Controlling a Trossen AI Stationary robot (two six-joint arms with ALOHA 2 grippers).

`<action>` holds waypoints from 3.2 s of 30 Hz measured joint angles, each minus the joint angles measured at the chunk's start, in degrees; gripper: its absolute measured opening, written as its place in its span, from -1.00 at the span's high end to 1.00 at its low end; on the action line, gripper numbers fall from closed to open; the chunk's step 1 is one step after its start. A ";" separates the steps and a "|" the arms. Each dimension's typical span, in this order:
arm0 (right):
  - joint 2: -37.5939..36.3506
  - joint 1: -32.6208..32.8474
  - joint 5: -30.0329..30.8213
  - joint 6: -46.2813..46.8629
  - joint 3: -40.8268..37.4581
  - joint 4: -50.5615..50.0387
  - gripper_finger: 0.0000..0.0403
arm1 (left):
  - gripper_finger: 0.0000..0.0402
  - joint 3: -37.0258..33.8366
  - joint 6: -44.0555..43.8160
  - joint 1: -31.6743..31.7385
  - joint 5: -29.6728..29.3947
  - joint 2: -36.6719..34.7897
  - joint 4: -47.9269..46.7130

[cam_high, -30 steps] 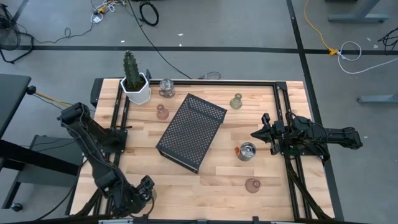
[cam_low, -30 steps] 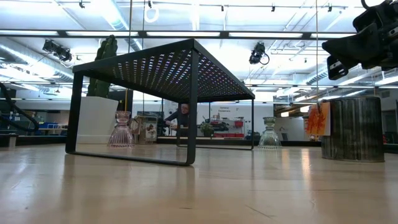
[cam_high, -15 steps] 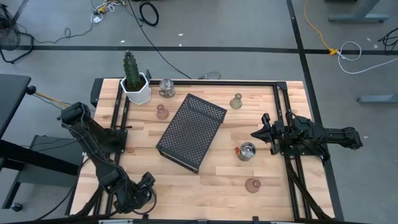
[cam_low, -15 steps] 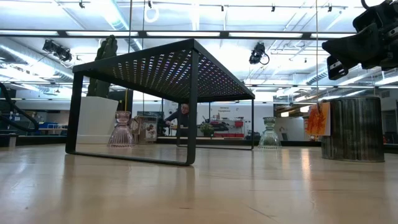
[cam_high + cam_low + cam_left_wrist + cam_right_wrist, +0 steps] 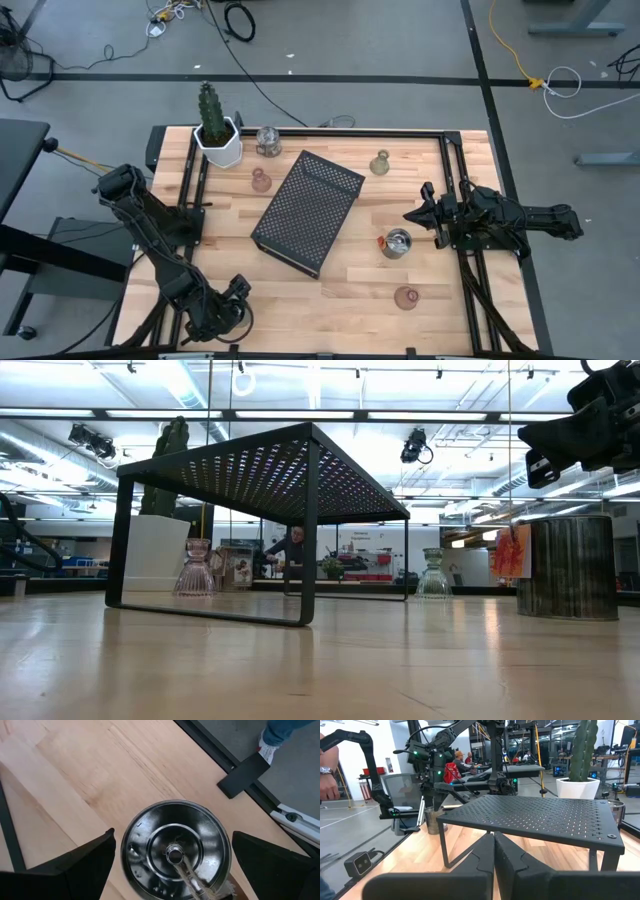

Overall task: Pick & Place candle stick holders
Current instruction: Put the bottom left silver scented candle on the shelf

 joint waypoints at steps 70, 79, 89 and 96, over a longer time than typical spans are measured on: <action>0.00 0.00 0.00 0.00 -0.01 0.00 0.94 | -0.90 0.04 -0.05 1.03 2.97 5.40 -1.11; 0.00 -0.01 0.00 -0.01 -0.01 0.00 0.94 | -0.89 0.02 -0.05 1.03 2.97 5.40 -1.09; 0.00 -0.01 0.00 -0.01 0.00 0.00 0.94 | -0.88 0.04 -0.25 1.01 2.95 5.35 -1.08; 0.00 0.00 0.02 0.00 -0.02 0.00 0.94 | -0.87 0.63 -0.46 1.01 2.93 3.97 -1.95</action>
